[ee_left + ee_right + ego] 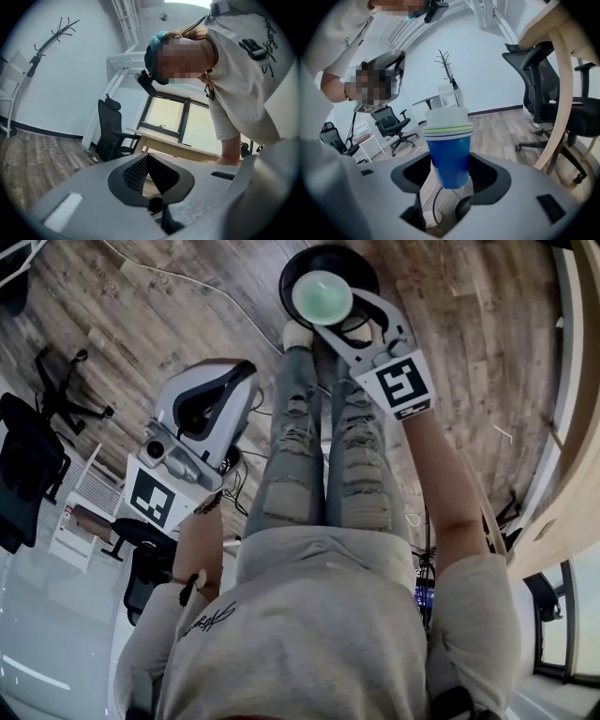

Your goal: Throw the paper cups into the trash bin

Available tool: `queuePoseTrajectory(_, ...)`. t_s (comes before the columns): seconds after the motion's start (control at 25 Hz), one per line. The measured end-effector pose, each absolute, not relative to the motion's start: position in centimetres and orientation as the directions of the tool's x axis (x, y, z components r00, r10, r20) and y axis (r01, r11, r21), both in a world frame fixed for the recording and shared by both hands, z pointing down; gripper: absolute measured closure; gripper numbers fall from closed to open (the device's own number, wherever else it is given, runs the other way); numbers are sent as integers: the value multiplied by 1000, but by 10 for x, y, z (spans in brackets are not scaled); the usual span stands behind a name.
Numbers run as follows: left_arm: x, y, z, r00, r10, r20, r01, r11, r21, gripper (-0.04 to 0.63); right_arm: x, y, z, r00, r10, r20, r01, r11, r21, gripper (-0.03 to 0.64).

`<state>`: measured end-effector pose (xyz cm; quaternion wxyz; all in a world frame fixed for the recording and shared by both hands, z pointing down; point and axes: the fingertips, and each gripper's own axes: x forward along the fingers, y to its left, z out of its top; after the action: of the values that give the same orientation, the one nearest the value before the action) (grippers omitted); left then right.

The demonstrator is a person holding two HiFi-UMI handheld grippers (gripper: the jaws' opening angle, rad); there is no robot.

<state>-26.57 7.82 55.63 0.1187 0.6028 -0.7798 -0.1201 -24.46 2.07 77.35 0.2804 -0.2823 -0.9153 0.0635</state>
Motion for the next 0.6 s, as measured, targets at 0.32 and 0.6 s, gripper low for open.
queuePoseTrajectory(0.32, -260, 76, 559, -215, -976, 40, -908, 215, 360, 595, -230, 26, 831, -609, 518, 601, 445, 850, -283, 359)
queuePoseTrajectory(0.6, -256, 74, 564, -195, -980, 35, -908, 194, 370, 595, -218, 31, 886, -523, 490, 698, 378, 867, -325, 359)
